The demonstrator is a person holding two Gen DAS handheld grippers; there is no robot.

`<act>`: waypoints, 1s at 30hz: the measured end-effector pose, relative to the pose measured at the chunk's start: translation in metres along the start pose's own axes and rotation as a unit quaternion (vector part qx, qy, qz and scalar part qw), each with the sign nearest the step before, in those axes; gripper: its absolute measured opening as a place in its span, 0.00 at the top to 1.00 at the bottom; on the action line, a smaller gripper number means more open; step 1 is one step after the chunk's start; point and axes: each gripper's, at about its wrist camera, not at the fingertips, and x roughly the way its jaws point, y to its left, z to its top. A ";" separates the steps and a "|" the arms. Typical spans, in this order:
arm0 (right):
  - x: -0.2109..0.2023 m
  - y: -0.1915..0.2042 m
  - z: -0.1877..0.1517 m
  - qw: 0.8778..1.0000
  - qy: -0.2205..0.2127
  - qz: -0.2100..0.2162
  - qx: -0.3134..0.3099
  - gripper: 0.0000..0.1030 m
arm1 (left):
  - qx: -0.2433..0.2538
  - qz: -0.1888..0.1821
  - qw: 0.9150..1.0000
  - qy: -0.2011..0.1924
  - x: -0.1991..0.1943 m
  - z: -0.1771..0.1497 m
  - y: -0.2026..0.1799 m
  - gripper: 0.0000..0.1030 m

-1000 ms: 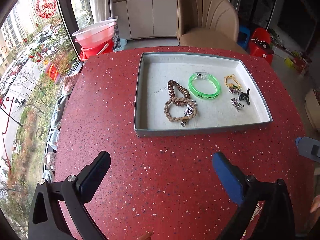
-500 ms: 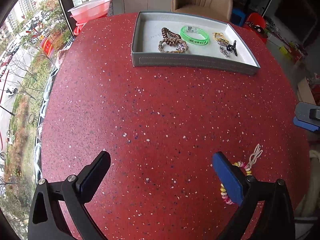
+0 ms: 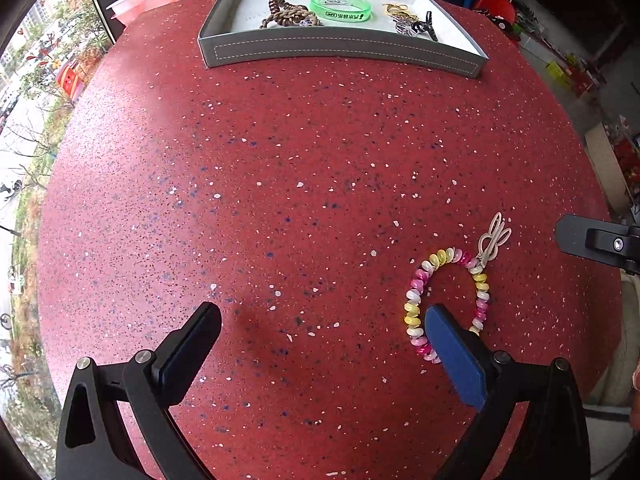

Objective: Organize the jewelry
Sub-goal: 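Move both open tools back over the beaded bracelet and bunny clip, then grasp the pink-yellow beaded bracelet with the left tool while the right tool grasps the white bunny clip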

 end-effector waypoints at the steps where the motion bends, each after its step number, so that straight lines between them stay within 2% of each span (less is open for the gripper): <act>1: 0.001 0.000 -0.001 1.000 0.001 -0.002 0.002 0.00 | 0.004 0.002 1.000 0.000 0.001 -0.001 -0.003 0.00; 4: 0.004 0.001 -0.001 1.000 0.005 -0.003 0.011 0.01 | 0.015 0.008 1.000 0.001 0.004 -0.003 -0.010 0.00; 9: 0.016 0.005 0.004 0.998 0.020 0.016 0.048 0.12 | 0.031 0.019 0.999 -0.001 0.007 -0.008 -0.019 0.00; 11: 0.020 0.005 0.005 0.997 0.029 0.024 0.062 0.20 | 0.035 0.025 0.999 0.002 0.009 -0.009 -0.023 0.00; 17: 0.030 0.007 0.007 0.994 0.047 0.032 0.096 0.29 | 0.047 0.039 0.998 -0.010 0.009 -0.004 -0.037 0.02; 25: 0.045 0.020 0.011 0.990 0.063 0.035 0.118 0.37 | 0.069 0.041 0.996 -0.024 -0.001 -0.015 -0.060 0.27; 27: 0.046 0.023 0.010 0.991 0.066 0.029 0.113 0.38 | 0.062 0.035 0.997 -0.022 -0.004 -0.017 -0.060 0.41; 30: 0.048 0.032 0.011 0.993 0.065 0.011 0.102 0.38 | 0.051 0.035 0.998 -0.020 -0.008 -0.022 -0.056 0.45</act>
